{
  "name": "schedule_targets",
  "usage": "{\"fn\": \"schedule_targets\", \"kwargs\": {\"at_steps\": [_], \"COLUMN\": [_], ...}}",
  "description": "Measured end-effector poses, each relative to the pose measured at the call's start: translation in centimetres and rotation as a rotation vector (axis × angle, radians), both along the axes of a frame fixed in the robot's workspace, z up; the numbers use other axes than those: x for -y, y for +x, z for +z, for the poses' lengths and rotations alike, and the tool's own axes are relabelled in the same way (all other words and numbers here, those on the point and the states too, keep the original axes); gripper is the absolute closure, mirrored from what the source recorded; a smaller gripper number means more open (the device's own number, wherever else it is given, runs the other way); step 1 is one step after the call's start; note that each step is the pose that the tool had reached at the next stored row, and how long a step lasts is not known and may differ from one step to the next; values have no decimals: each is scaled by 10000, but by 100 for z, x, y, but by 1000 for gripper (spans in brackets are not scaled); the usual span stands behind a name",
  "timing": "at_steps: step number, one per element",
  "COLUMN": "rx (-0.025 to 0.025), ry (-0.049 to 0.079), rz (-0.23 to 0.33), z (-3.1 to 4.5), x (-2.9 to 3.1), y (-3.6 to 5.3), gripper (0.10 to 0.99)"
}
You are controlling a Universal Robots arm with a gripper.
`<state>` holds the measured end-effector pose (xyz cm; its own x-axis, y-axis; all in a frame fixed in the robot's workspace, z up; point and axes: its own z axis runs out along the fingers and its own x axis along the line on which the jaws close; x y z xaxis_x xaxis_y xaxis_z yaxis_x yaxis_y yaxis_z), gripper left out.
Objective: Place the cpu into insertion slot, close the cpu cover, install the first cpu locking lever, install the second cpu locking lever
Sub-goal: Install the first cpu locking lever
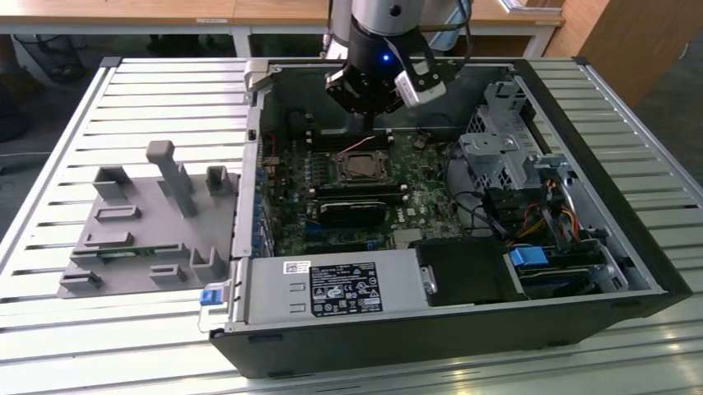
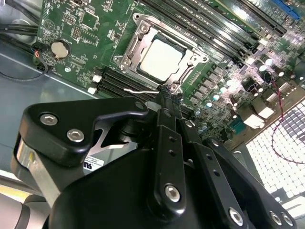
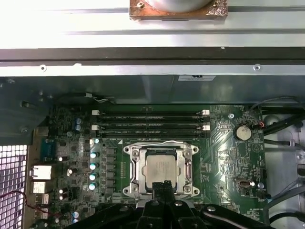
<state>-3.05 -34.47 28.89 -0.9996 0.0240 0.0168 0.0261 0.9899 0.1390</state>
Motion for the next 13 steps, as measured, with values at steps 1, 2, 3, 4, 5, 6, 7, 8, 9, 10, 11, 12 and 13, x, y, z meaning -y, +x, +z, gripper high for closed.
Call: {"fn": "schedule_targets", "kwargs": {"at_steps": [1,2,3,4,5,6,7,8,9,10,11,12,13], "rx": [0,0,1,0,1,1,0,0,0,0,-1,0,1], "ry": [0,1,2,1,2,1,0,1,0,0,-3,1,3], "rz": [0,0,1,0,1,1,0,0,0,0,0,0,0], "z": [-8,-16,-26,-36,-46,-55,-64,-74,-95,-105,-108,-114,-123], "x": [-7,-12,-16,-20,-22,-23,-25,-26,-27,-27,-26,-27,-27], "y": [0,0,0,0,1,1,0,0,0,0,0,0,0], "gripper": [980,980,980,980,980,980,980,980,980,980,980,980,980]}}
